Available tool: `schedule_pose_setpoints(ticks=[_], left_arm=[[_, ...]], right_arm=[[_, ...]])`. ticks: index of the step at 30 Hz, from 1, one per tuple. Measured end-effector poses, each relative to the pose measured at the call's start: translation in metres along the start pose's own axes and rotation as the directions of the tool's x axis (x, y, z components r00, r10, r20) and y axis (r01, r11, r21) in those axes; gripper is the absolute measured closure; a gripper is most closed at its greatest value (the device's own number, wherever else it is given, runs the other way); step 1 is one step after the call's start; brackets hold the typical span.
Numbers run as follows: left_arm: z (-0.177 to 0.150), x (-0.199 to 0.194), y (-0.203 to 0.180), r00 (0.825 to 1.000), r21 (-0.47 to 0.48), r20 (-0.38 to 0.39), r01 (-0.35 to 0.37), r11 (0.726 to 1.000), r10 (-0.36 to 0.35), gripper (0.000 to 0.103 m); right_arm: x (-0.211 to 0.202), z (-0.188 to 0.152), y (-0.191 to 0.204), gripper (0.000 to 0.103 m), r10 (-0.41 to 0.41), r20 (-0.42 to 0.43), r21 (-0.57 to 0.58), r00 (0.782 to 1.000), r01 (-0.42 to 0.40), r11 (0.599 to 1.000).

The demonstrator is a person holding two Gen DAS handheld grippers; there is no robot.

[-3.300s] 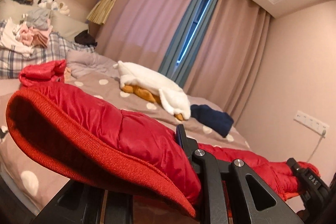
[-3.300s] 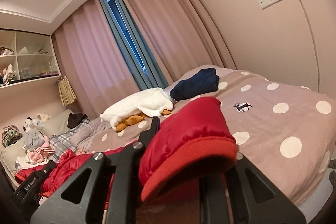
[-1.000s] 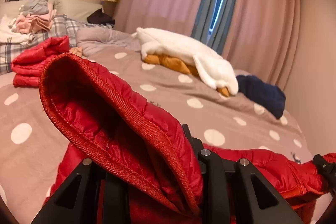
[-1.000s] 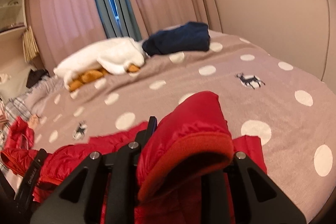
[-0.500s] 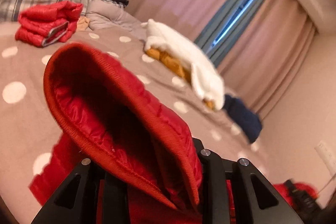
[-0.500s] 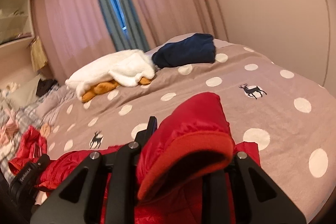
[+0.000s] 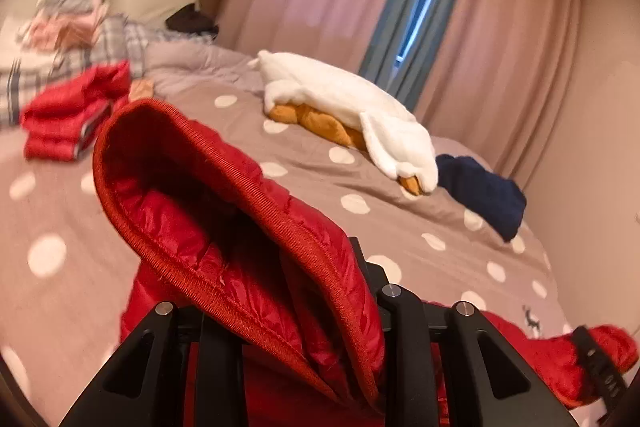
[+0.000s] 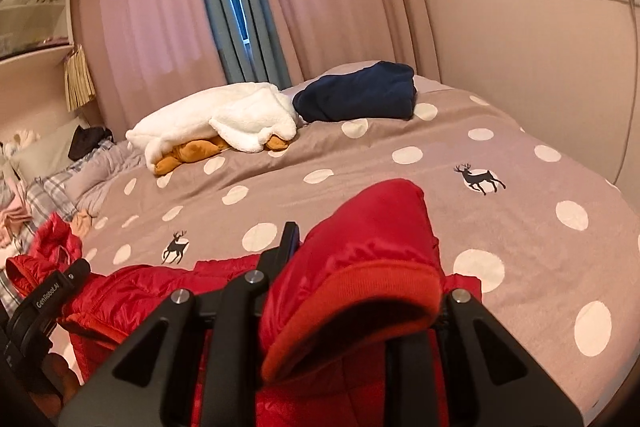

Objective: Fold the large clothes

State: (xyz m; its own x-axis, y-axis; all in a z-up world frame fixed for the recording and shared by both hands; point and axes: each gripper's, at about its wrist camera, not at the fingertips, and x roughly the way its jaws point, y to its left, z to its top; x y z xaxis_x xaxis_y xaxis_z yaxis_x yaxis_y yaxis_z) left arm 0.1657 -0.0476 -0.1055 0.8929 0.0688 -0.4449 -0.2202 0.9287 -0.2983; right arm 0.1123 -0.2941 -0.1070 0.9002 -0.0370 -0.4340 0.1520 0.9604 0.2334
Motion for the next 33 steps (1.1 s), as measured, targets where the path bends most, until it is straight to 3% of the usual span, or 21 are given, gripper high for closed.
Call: schedule_pose_setpoints(ticks=[5,8,11,14,19,23,28,33], left_arm=[[0.014,0.000,-0.013,1.000,0.120,0.002,-0.023,0.992,0.023,0.077],[0.015,0.013,-0.016,0.997,0.180,-0.046,-0.056,0.982,0.065,0.077],[0.002,0.021,-0.001,0.997,0.116,-0.060,-0.045,0.992,0.053,0.077],[-0.003,0.035,0.002,0.987,0.141,-0.148,-0.041,0.989,0.062,0.077],[-0.001,0.027,0.010,0.991,0.033,-0.128,-0.045,0.998,0.049,0.077],[0.001,0.023,0.001,0.991,0.096,-0.116,-0.055,0.994,0.067,0.077],[0.005,0.029,0.009,0.987,0.037,-0.156,-0.019,0.999,0.024,0.077],[0.002,0.023,0.005,0.989,0.072,-0.142,-0.034,0.997,0.044,0.077]], right_arm=[[-0.008,0.019,0.006,0.080,0.018,0.020,0.019,1.000,-0.018,1.000],[0.001,0.032,0.015,0.080,-0.003,-0.019,-0.008,1.000,0.003,1.000],[0.015,0.035,0.016,0.080,0.005,-0.065,0.009,0.998,-0.005,1.000],[0.024,0.026,0.013,0.080,0.001,-0.101,0.017,0.995,0.000,1.000],[0.024,0.020,0.015,0.080,-0.009,-0.109,0.034,0.994,0.013,0.999],[0.018,0.024,0.017,0.079,-0.017,-0.089,0.018,0.996,0.019,1.000],[0.022,0.023,0.015,0.080,-0.029,-0.097,-0.001,0.995,0.029,1.000],[0.024,0.025,0.013,0.080,-0.025,-0.114,0.016,0.993,0.027,1.000]])
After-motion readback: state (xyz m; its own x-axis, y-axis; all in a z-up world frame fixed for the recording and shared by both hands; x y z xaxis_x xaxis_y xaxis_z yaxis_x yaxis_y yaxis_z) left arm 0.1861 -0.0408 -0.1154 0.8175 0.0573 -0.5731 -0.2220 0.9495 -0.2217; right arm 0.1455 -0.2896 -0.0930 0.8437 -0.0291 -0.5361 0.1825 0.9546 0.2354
